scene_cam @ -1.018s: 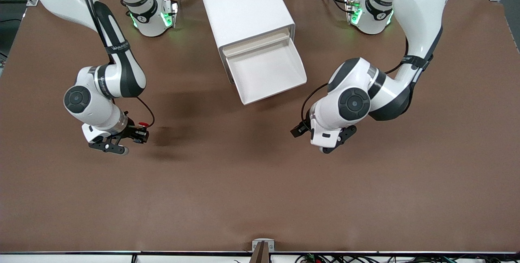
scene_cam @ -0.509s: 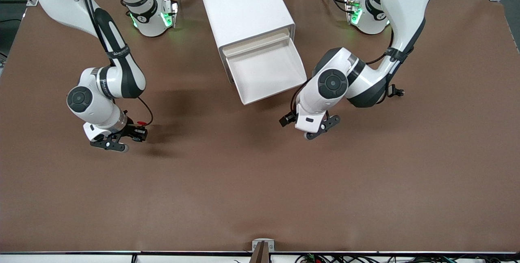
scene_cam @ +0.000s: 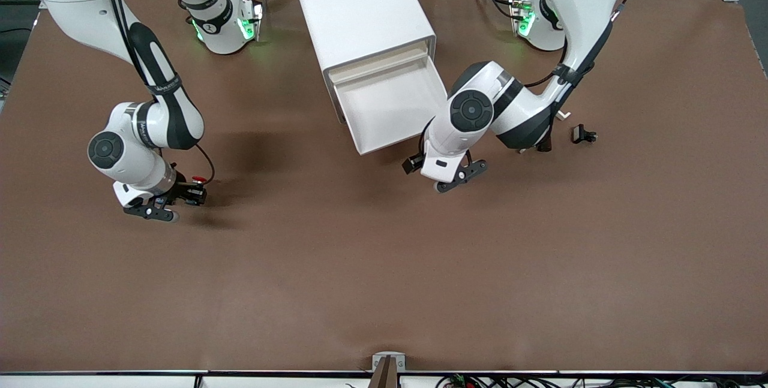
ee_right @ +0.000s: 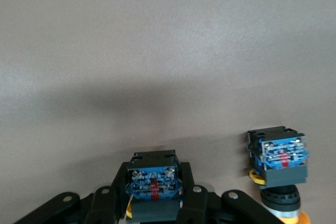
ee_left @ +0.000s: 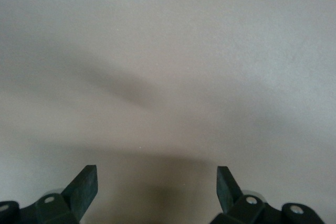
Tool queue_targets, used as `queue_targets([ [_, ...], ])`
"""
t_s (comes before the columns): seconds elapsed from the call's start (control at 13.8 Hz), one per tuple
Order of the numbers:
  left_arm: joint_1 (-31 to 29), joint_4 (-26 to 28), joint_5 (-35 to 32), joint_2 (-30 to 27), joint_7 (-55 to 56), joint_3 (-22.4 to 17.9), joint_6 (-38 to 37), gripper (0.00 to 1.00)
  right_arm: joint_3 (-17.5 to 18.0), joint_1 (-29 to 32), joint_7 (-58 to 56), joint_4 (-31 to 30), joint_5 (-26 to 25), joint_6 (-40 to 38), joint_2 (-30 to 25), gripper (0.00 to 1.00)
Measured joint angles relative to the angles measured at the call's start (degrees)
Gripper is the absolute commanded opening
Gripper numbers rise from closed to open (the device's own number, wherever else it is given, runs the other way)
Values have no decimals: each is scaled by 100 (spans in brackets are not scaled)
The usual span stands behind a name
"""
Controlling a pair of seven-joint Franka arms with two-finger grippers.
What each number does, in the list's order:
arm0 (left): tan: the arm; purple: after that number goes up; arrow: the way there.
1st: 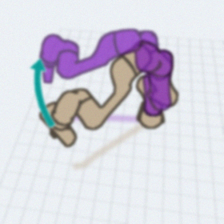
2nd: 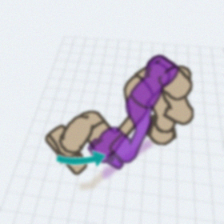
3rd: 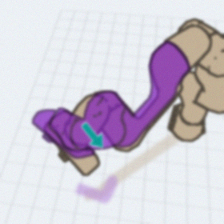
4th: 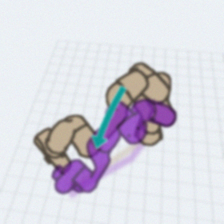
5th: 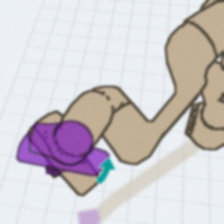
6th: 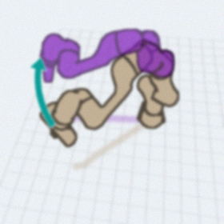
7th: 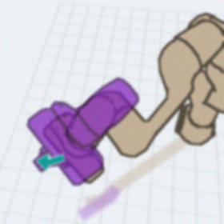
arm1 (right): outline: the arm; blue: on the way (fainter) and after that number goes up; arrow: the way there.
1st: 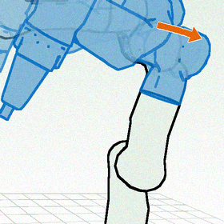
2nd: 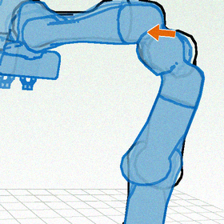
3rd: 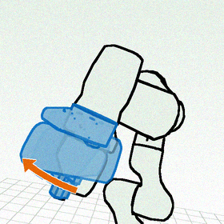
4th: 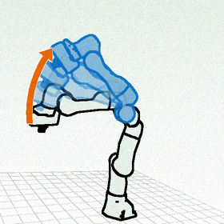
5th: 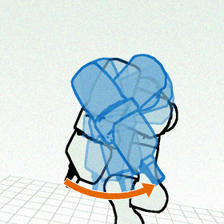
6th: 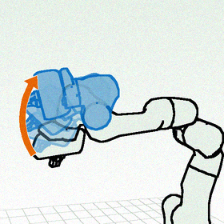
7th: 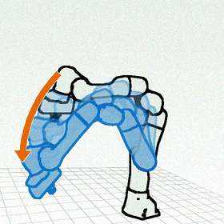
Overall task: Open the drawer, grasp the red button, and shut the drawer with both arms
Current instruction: 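Push the drawer in with the left gripper while the right gripper holds the button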
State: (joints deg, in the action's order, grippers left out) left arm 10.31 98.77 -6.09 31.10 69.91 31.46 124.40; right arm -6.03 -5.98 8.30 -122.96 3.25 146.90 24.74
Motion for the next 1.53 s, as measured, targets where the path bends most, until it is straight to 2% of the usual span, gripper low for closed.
queue_targets([
  [0.87,563,263,-2,-4,35,38,178,100,12,50,-56,-6,0,51,156,0],
  [1.31,765,329,115,-4,522,182,176,100,12,224,-359,-27,0,83,206,0],
  [1.38,833,343,192,-4,581,185,176,100,13,225,-363,-27,0,84,206,33],
  [1.45,891,356,240,-4,643,185,176,100,13,225,-364,-27,0,85,206,95],
  [1.53,925,367,288,-3,701,186,176,100,14,225,-364,-27,0,87,206,100],
])
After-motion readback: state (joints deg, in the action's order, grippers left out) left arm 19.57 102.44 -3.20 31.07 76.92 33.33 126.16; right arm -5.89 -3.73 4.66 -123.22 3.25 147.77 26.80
